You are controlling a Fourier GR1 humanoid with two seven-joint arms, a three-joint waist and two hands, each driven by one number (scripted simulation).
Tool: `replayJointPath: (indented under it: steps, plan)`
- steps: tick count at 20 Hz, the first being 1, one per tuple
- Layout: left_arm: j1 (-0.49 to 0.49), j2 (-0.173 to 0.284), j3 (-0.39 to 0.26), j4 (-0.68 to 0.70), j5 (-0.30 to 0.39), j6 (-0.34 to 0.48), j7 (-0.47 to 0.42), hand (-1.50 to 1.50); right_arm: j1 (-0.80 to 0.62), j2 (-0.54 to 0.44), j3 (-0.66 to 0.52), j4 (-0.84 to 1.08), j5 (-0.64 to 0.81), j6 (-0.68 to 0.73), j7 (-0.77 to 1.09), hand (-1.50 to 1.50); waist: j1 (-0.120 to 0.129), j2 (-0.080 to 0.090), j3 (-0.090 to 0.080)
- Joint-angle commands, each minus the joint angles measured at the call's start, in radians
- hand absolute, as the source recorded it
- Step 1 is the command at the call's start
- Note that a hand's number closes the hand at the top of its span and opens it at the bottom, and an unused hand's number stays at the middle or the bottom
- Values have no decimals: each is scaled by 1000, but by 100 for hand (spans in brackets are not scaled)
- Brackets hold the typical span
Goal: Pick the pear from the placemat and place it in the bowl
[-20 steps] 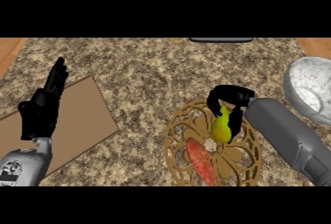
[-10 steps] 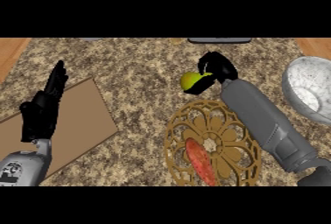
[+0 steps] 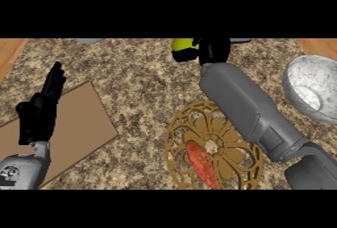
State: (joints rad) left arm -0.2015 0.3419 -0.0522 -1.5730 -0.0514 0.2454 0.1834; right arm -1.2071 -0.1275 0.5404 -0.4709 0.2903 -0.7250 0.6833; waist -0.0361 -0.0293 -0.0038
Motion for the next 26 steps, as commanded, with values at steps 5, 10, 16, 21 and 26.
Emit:
replayJointPath:
  steps: [5, 10, 16, 21, 26]
  plan:
    - [56, 2, 14, -30, -10, 2, -21, 0, 0, -109, 36, -89, 151, -149, 294, 150, -8, 4, 3]
    - [5, -6, 18, -26, -2, -15, -10, 0, 100, -245, -12, -165, 195, -199, 276, 150, 6, 18, 3]
    - [21, -23, 22, 17, -12, -20, -76, 0, 331, -442, -110, -385, 137, -224, 127, 150, 3, 23, 4]
    - [10, -37, -10, -48, -37, -20, 0, 0, 433, -561, -180, -313, 147, -196, 37, 150, 29, 29, 5]
    - [44, -14, 26, -56, -3, -62, -44, 0, 502, -626, -184, -211, 204, -171, 24, 150, 43, 31, 4]
